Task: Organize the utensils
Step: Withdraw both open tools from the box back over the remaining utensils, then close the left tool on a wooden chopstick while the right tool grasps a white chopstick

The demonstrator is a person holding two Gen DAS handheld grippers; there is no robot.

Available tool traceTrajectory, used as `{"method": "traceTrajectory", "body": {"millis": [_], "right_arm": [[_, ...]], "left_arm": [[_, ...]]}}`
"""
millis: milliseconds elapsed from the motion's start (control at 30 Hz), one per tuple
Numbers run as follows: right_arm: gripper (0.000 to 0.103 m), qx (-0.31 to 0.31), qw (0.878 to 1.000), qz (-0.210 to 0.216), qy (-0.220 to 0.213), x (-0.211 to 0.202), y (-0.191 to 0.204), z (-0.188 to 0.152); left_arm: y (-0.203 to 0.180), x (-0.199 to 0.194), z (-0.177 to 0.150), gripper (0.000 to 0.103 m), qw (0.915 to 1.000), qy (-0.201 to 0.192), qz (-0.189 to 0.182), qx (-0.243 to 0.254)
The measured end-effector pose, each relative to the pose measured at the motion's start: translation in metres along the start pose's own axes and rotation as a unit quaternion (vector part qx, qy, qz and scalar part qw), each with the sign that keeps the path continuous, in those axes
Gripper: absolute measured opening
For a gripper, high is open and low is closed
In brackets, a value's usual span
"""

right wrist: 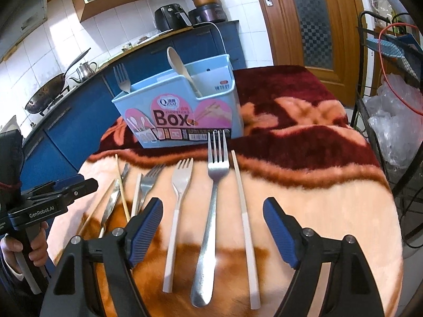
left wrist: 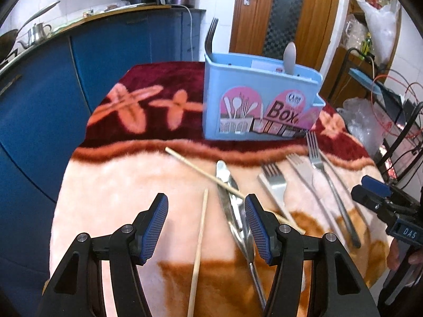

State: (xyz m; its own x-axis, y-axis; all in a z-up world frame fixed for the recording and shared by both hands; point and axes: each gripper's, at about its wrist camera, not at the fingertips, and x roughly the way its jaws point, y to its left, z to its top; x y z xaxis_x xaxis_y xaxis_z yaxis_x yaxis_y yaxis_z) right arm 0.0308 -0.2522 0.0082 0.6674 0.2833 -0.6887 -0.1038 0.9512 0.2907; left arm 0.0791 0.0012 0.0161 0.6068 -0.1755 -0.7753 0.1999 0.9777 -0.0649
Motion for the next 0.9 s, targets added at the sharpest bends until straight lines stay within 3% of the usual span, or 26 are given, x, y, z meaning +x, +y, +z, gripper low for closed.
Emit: {"method": "traceTrajectory", "body": {"millis": [600,900], "right_arm": [[0.08,0.006,1.0,-0.008,0.023,0.011,-0.009,-0.009],[0.08,0.009,1.0,-0.009,0.025,0.012,-0.011,-0.01]], "left_arm": [[0.006,0.017,-0.015,0.062,0.9984,0.044,0.027,0.023],[0.009,0.027,-0.017,0.062,0.9977,0.06,0.013,0.03]]}}
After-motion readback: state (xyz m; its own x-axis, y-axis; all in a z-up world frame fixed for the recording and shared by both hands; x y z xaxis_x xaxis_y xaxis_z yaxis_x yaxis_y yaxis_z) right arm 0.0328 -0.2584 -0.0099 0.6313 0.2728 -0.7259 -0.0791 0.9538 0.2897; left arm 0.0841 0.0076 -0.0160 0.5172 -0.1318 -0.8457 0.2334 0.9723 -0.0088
